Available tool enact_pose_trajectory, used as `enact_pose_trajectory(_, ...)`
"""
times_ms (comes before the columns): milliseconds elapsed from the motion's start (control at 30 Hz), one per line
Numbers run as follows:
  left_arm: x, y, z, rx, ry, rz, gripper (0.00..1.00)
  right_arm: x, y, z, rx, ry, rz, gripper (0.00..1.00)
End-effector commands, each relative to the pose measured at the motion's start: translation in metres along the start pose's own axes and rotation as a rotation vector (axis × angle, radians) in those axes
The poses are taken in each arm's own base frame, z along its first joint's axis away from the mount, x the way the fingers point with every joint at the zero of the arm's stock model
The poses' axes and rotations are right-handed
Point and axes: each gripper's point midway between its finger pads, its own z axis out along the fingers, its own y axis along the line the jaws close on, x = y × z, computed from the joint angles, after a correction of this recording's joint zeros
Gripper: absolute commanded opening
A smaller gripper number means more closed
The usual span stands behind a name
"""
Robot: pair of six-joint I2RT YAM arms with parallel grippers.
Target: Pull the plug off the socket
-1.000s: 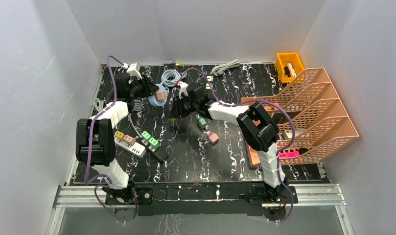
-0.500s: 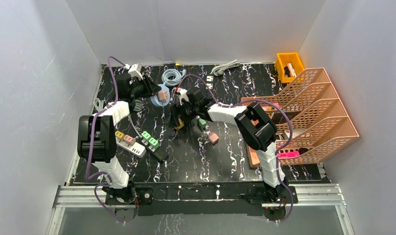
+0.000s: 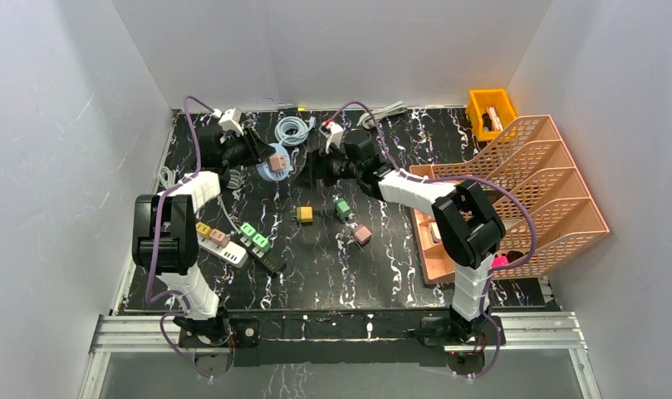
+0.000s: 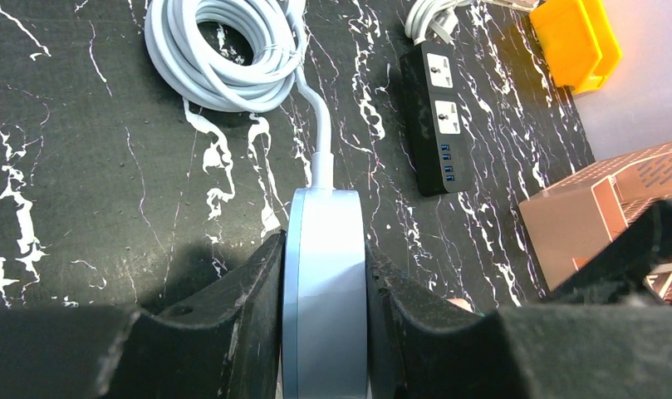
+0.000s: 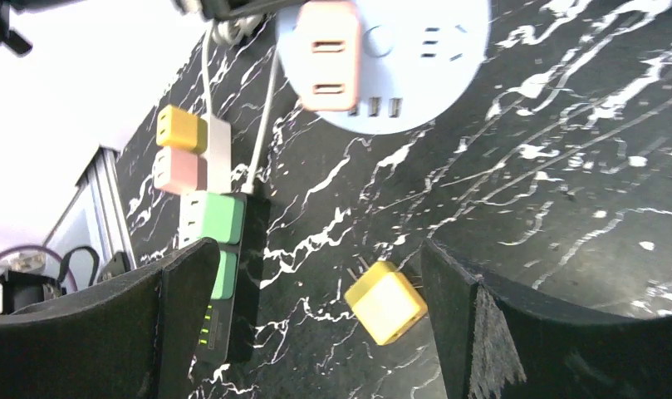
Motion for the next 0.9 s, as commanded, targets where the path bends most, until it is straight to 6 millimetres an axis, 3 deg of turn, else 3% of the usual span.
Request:
enact_pose_trajectory(0, -0.048, -0.029, -0.004, 0.106, -0.120, 0.075, 0.00, -0.032, 0.004, -0.007, -0.051, -0.102, 0.054, 0.98)
enact_pose_trajectory(133, -0.048, -0.038, -0.005, 0.150, -0.107, 0.082, 0.00, -0.046, 0.012, -0.005, -0.006, -0.164, -0.050, 0.98)
enact_pose_trajectory(433, -0.043, -0.047, -0.003, 0.166, -0.083, 0.099, 0.00, -0.082, 0.030, 0.004, -0.104, -0.301, -0.100, 0.98)
enact_pose_trajectory(600, -0.043, -0.051, -0.004, 0.172, -0.078, 0.102, 0.00, -0.084, 0.023, 0.021, -0.043, -0.275, -0.158, 0.98)
enact_pose_trajectory(867, -0.043, -0.064, -0.001, 0.203, -0.066, 0.107, 0.00, -0.080, 0.016, 0.053, 0.019, -0.220, -0.210, 0.90)
